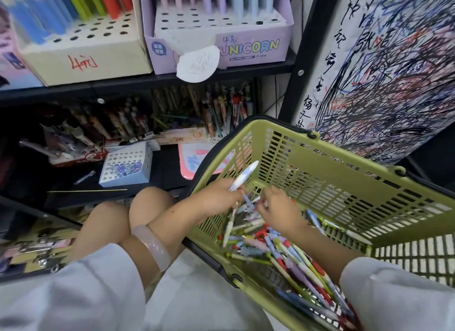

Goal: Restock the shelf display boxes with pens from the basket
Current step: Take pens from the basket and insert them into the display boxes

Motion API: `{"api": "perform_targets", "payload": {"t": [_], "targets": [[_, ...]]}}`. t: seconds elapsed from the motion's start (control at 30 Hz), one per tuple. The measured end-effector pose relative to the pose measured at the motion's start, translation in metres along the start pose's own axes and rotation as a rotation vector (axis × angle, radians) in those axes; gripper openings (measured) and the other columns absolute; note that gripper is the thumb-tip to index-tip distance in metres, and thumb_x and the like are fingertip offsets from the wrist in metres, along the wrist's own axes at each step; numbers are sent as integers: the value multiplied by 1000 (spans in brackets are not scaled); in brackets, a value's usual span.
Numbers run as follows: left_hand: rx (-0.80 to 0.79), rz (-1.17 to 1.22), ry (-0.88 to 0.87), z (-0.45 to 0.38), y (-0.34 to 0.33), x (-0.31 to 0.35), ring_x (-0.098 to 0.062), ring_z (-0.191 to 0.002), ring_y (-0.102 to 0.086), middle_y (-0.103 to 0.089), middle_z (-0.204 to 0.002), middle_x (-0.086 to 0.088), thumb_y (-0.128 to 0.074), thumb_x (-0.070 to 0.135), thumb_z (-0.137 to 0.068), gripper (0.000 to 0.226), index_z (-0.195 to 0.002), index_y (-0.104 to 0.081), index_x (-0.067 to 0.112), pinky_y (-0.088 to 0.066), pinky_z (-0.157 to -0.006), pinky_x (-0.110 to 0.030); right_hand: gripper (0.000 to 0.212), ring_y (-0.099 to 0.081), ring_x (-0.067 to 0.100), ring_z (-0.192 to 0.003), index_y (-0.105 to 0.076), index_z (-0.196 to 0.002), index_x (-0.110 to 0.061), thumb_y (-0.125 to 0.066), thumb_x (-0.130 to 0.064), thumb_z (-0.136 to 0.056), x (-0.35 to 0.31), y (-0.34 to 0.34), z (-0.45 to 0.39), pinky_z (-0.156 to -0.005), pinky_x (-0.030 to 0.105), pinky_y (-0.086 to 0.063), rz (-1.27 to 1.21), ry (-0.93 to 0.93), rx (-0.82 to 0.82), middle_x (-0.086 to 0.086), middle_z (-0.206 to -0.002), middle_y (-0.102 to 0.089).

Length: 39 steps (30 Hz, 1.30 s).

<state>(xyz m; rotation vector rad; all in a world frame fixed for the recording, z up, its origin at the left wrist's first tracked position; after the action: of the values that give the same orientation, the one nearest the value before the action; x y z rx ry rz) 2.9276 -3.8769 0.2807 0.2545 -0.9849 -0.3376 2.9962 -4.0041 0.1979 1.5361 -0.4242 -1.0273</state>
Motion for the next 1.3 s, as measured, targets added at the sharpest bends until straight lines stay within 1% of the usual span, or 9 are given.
{"api": "perform_targets", "payload": {"t": [0.13, 0.23, 0.43, 0.63, 0.8, 1.0, 1.17, 1.23, 1.3], "targets": [[35, 40, 0, 1, 1, 2, -14, -84, -55, -58, -100, -4, -41, 17, -98, 19, -110, -55, 14, -46, -71, -25, 56, -33, 35, -129, -34, -138, -17, -46, -44, -91, -6, -31, -16, -102, 43, -32, -6, -91, -306, 14, -137, -37], [34, 43, 4, 3, 3, 1, -13, -85, -56, -59, -104, -6, -41, 18, -98, 20, -112, -55, 12, -49, -78, -31, 73, -19, 36, -138, -21, -146, -20, -51, -52, -88, -8, -54, -11, -107, 51, -27, 50, -97, -557, 13, -150, -22], [20, 51, 4, 3, 3, -1, -11, -83, -57, -59, -96, 1, -41, 18, -97, 14, -102, -54, 18, -48, -85, -34, 27, -47, 27, -114, -55, -117, -15, -49, -17, -91, -10, -39, -4, -93, 38, -40, 66, 124, -409, 8, -120, -51], [4, 58, -16, 0, 4, -3, -10, -82, -58, -59, -95, 3, -42, 18, -97, 12, -97, -53, 23, -49, -82, -31, 35, -52, 22, -111, -51, -124, -20, -36, -37, -97, -18, -31, 30, -95, 35, -25, 330, 462, -345, 2, -118, -58], [-9, 42, -23, 1, 1, -5, -7, -78, -58, -60, -97, 2, -42, 18, -96, 15, -90, -52, 28, -45, -70, -23, 64, -34, 29, -128, -16, -146, -13, -40, -43, -96, -15, -60, 53, -102, 41, -28, 493, 351, -504, 13, -144, -29], [-20, 46, -21, 3, 2, -3, -10, -85, -59, -59, -98, 4, -43, 19, -95, 12, -95, -53, 25, -47, -79, -29, 51, -39, 28, -123, -28, -138, -7, -38, -37, -98, -19, -68, 51, -102, 38, -29, 441, 196, -500, 17, -136, -39], [19, 83, -71, 7, 4, 5, -9, -80, -58, -59, -92, 5, -40, 17, -97, 15, -100, -55, 17, -46, -74, -25, 52, -47, 27, -119, -35, -134, -10, -49, -39, -93, -14, -64, 52, -92, 34, -40, 242, 123, -497, 13, -129, -48], [39, 108, -85, 9, 5, 6, -9, -79, -58, -58, -90, 5, -40, 18, -98, 18, -105, -56, 13, -46, -73, -25, 54, -56, 28, -105, -37, -131, -9, -57, -34, -88, -9, -52, 48, -74, 28, -46, 80, 46, -466, 9, -111, -56], [62, 157, -95, 11, 7, 7, -9, -78, -57, -58, -88, 3, -40, 17, -99, 18, -106, -56, 10, -46, -71, -22, 52, -57, 26, -83, -38, -129, -4, -59, -22, -85, 2, -38, 42, -52, 21, -35, -92, -49, -458, 2, -86, -56]]}}
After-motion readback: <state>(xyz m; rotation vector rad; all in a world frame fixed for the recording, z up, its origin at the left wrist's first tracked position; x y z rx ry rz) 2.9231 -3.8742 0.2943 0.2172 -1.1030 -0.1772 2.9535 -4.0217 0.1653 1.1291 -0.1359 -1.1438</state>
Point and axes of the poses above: each hand's wrist, its own z-axis away from the middle knuckle, its own y-axis out of the back of the hand, x = y × z, the point moved 6 cm from there along -z, towards the middle knuckle
